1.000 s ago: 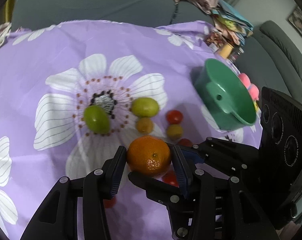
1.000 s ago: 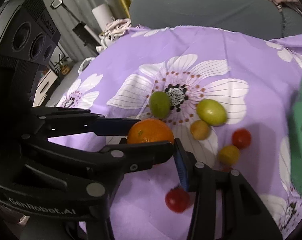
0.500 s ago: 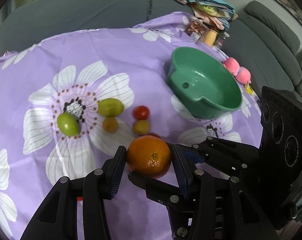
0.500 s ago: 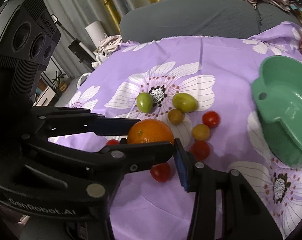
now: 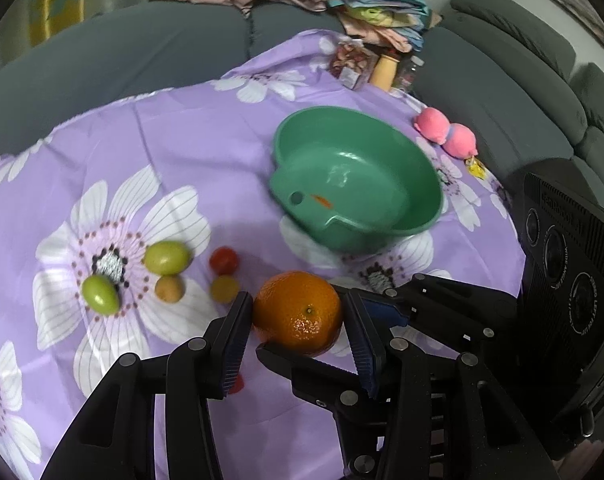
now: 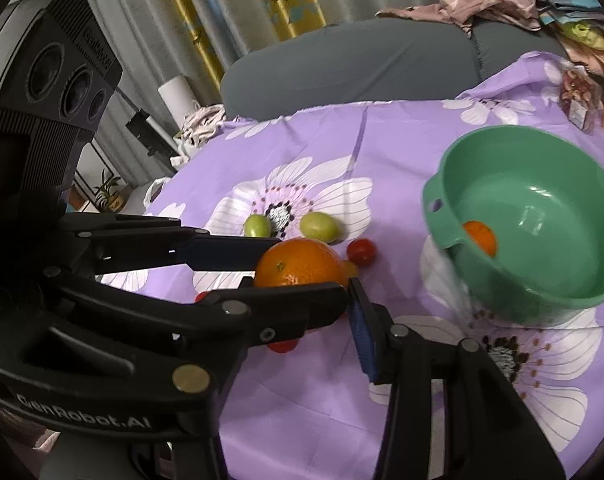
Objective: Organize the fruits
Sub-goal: 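Lift the larger orange with the left gripper and carry it over the bowl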
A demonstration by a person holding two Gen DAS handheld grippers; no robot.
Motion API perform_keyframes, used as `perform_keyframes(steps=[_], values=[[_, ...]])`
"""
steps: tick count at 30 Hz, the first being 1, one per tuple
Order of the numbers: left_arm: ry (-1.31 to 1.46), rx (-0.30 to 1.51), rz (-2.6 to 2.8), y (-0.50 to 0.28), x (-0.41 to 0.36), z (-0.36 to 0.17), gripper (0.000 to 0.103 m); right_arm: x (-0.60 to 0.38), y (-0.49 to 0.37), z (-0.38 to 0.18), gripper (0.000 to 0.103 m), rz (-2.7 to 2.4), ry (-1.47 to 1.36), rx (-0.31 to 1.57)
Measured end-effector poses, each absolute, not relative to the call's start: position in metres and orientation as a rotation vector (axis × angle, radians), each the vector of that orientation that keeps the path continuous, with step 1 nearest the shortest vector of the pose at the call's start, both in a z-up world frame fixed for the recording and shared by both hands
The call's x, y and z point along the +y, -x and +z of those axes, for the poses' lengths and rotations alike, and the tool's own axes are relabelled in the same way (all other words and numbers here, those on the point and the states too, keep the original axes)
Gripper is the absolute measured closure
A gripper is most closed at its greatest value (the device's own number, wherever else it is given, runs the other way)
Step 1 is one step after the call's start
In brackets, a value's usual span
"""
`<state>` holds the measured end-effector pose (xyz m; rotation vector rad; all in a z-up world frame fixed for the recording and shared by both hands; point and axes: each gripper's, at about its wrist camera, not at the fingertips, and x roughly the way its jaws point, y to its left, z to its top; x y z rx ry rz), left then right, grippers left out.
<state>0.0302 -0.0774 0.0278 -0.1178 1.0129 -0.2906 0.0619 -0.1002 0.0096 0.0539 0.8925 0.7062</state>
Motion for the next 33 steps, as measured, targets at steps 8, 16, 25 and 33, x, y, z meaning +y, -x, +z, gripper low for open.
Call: perform_keyframes(steps=[8, 16, 25, 33], values=[[0.073, 0.990, -0.318, -0.035, -0.098, 0.038, 0.057, -0.120, -0.061, 0.020, 0.057, 0.671, -0.078, 0.847], [0.047, 0.983, -0.335, -0.041, -0.111, 0.043, 0.057, -0.134, -0.061, 0.023, 0.057, 0.650, -0.095, 0.825], [0.033, 0.979, -0.346, -0.044, -0.119, 0.044, 0.057, -0.144, -0.061, 0.024, 0.057, 0.639, -0.103, 0.813], [0.018, 0.969, -0.354, -0.047, -0.127, 0.048, 0.057, -0.151, -0.064, 0.027, 0.057, 0.627, -0.107, 0.798]])
